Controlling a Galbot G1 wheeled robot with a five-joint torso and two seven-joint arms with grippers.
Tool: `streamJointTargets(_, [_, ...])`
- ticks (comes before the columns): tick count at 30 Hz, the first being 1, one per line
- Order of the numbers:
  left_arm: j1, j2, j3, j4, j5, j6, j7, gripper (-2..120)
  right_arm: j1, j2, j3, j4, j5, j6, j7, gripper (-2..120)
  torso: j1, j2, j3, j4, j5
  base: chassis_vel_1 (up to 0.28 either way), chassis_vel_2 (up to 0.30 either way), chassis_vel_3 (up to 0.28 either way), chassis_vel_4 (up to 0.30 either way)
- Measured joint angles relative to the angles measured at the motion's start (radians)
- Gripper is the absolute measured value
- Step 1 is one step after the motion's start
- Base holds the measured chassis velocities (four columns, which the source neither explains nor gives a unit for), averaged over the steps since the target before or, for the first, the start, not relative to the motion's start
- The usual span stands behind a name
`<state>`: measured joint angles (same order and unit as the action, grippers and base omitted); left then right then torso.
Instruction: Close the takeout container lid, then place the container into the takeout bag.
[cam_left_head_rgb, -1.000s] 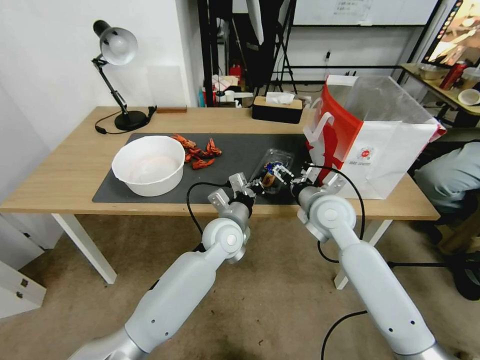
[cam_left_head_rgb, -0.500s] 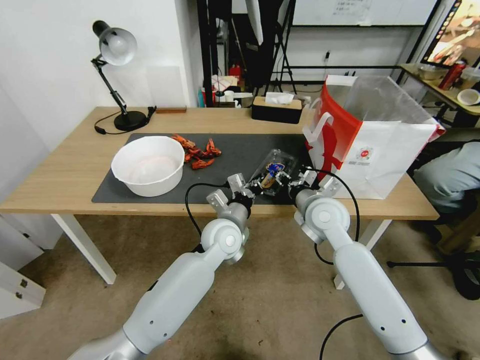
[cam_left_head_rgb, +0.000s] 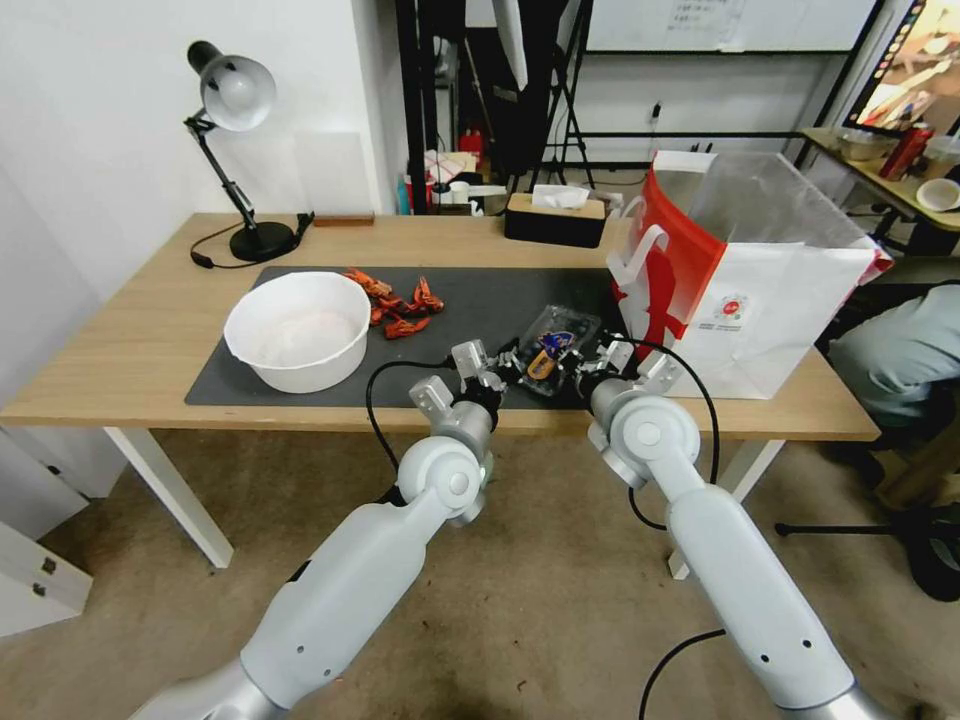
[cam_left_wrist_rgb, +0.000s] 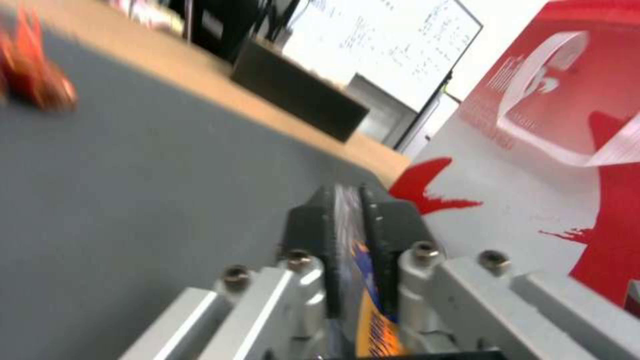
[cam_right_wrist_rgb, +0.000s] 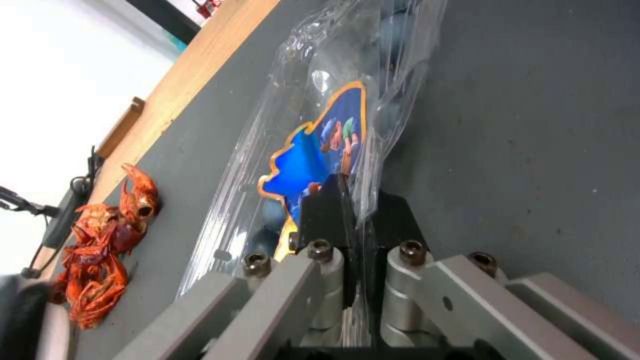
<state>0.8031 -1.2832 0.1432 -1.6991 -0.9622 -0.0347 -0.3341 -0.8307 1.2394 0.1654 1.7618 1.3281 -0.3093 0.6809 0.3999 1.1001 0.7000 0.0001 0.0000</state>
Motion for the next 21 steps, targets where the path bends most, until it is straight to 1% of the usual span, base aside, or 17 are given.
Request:
streamJointTargets(2, [0.024,0.025,-0.014,-0.021,0.073,-0.019,0.023,22,-0.001,0.0,0.002,0.0,-0.002,0.0,-0.001,0,0.0,0.0,0.0,0.0001,0.0,0.0,0.0,0.0,0.0])
streamJointTargets(3, [0.024,0.025,-0.014,-0.021,0.073,-0.019,0.023,22,-0.001,0.0,0.002,0.0,-0.002,0.0,-0.001,0,0.0,0.0,0.0,0.0001,0.0,0.0,0.0,0.0,0.0])
streamJointTargets(5, [0.054,0.049,-0.032,-0.046,0.142,-0.032,0.047,32,-0.002,-0.001,0.004,0.0,-0.005,0.0,-0.003,0,0.0,0.0,0.0,0.0,-0.0001,0.0,0.0,0.0,0.0])
streamJointTargets(6, [0.069,0.058,-0.041,-0.059,0.178,-0.034,0.056,35,-0.002,-0.001,0.005,0.0,-0.005,0.0,-0.003,0,0.0,0.0,0.0,0.0,-0.0001,0.0,0.0,0.0,0.0])
streamJointTargets(7, [0.093,0.073,-0.057,-0.074,0.238,-0.039,0.073,41,-0.002,-0.001,0.005,-0.001,-0.007,0.0,-0.004,0,0.0,0.0,0.0,-0.0002,-0.0003,0.0,0.0,0.0,0.0])
streamJointTargets(8, [0.093,0.073,-0.057,-0.074,0.238,-0.039,0.073,41,-0.002,-0.001,0.005,-0.001,-0.007,0.0,-0.004,0,0.0,0.0,0.0,-0.0002,-0.0003,0.0,0.0,0.0,0.0])
streamJointTargets(9, [0.114,0.086,-0.073,-0.084,0.285,-0.043,0.092,47,-0.002,-0.001,0.005,-0.001,-0.009,0.0,-0.004,0,0.0,0.0,0.0,-0.0004,-0.0001,0.0,0.0,0.0,0.0])
streamJointTargets(11, [0.164,0.116,-0.117,-0.107,0.378,-0.049,0.137,55,-0.003,0.0,0.005,-0.002,-0.014,0.0,-0.006,0,0.0,0.0,0.0,-0.0002,-0.0005,0.0,0.0,0.0,0.0])
streamJointTargets(12, [0.164,0.116,-0.117,-0.107,0.378,-0.049,0.137,55,-0.003,0.0,0.005,-0.002,-0.014,0.0,-0.006,0,0.0,0.0,0.0,-0.0002,-0.0005,0.0,0.0,0.0,0.0])
streamJointTargets(13, [0.182,0.127,-0.133,-0.116,0.403,-0.051,0.147,60,-0.004,0.0,0.005,-0.002,-0.016,0.001,-0.007,0,0.0,0.0,0.0,-0.0002,-0.0003,0.0,0.0,0.0,0.0])
streamJointTargets(15, [0.263,0.173,-0.199,-0.153,0.474,-0.064,0.181,70,-0.006,0.0,0.007,-0.004,-0.02,0.002,-0.011,0,0.0,0.0,0.0,0.0001,-0.0003,0.0,0.0,0.0,0.0])
streamJointTargets(16, [0.263,0.173,-0.199,-0.153,0.474,-0.064,0.181,70,-0.006,0.0,0.007,-0.004,-0.02,0.002,-0.011,0,0.0,0.0,0.0,0.0001,-0.0003,0.0,0.0,0.0,0.0])
streamJointTargets(18, [0.334,0.203,-0.244,-0.182,0.511,-0.078,0.191,80,-0.008,-0.002,0.009,-0.005,-0.021,0.002,-0.015,0,0.0,0.0,0.0,0.0003,-0.0001,0.0,0.0,0.0,0.0])
streamJointTargets(19, [0.334,0.203,-0.244,-0.182,0.511,-0.078,0.191,80,-0.008,-0.002,0.009,-0.005,-0.021,0.002,-0.015,0,0.0,0.0,0.0,0.0003,-0.0001,0.0,0.0,0.0,0.0])
streamJointTargets(21, [0.392,0.22,-0.276,-0.208,0.537,-0.089,0.185,89,-0.009,-0.003,0.013,-0.007,-0.022,0.002,-0.017,0,0.0,0.0,0.0,0.0002,-0.0001,0.0,0.0,0.0,0.0])
